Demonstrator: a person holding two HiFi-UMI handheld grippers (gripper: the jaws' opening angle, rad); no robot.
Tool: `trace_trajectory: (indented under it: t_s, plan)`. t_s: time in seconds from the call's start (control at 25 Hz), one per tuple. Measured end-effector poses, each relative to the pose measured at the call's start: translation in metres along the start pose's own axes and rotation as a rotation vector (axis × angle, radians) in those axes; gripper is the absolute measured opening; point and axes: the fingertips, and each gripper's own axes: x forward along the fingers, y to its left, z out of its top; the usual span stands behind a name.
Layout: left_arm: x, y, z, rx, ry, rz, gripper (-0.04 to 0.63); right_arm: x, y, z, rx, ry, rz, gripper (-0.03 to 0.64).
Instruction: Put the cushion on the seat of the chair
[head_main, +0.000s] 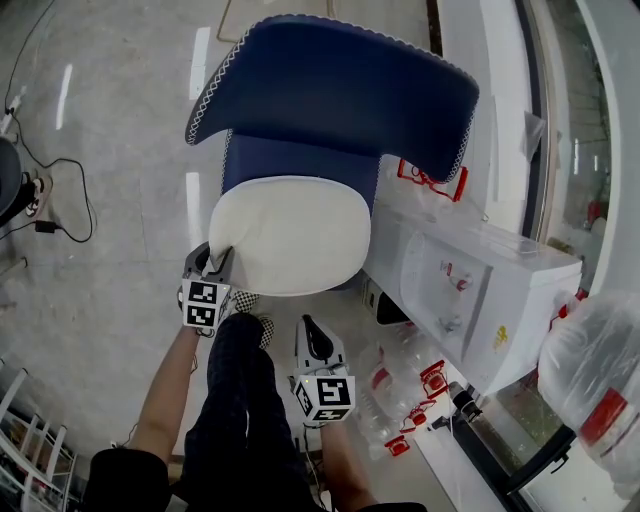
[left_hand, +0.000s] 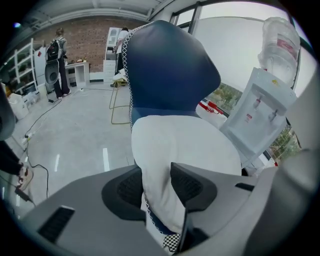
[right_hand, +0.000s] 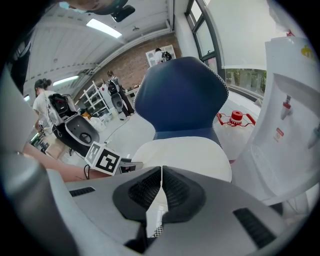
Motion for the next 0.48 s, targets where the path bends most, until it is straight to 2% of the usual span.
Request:
trace_trajectory:
  t_s: [0.2, 0.36, 0.48]
  plan:
    - [-0.002, 0.004, 0.001, -0.015, -0.003, -0.001, 0.170, -0.001, 0.001, 0.001, 0.002, -0.004, -0.005, 0.029]
    - [-0.005, 0.011, -0.004, -0.033, 0.015, 0.013, 0.222, -0.002, 0.006, -0.001, 0.005, -0.002, -0.002, 0.029]
    - [-0.011, 0.016, -0.005, -0.024, 0.023, 0.027, 0.224, -0.004, 0.008, -0.001, 0.004, -0.005, 0.003, 0.029]
